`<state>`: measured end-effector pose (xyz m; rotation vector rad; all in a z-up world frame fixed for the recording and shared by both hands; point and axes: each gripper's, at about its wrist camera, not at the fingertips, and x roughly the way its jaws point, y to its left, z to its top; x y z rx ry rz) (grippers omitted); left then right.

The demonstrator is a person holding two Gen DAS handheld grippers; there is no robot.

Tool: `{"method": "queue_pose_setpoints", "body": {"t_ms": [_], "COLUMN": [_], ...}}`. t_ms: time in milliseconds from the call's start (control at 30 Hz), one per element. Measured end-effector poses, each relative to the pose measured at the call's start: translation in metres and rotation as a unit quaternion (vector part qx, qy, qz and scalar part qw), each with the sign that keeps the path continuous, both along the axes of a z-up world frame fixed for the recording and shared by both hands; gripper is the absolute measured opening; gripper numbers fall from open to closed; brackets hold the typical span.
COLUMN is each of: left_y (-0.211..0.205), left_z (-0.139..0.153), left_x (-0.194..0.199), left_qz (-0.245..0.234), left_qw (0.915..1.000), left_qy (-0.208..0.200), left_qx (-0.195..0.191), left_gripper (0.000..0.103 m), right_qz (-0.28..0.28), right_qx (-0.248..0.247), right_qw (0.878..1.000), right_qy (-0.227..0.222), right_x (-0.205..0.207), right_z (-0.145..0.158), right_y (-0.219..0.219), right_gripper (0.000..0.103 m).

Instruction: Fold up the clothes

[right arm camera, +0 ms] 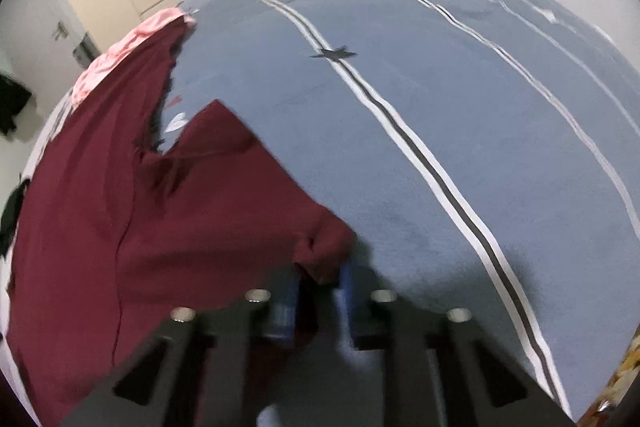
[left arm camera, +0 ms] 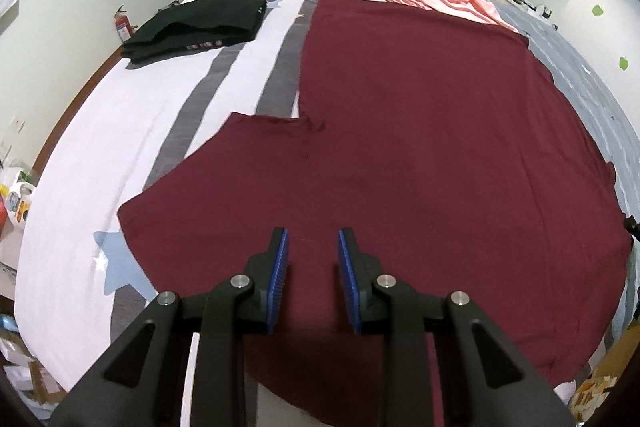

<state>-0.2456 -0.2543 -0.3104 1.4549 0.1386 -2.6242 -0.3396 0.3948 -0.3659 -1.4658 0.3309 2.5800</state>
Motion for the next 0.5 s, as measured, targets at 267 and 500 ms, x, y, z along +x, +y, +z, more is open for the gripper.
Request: {"method": "queue_pose_setpoints", "body": {"t_ms": [267, 500], "left_y": [-0.039, -0.106], "left_z": [0.01, 0.026], "left_x": [0.017, 0.047], "left_qz": [0.032, 0.061], "left_qw": [0.9993, 0.9973], "left_qy": [0.011, 0.024], "left_qx": [0.017, 0.033], "left_gripper": [0.023, 0.023], "right_qz": [0.044, 0.169], "right_qx": [0.06, 0.04], "right_qw": [0.995, 0.979], "right_qy": [0.067, 0.108], "right_x": [0.024, 0.028], "right_z": [0.082, 0.141], "right_y": [-0.071, -0.223], "right_gripper": [0.007, 0.007]}}
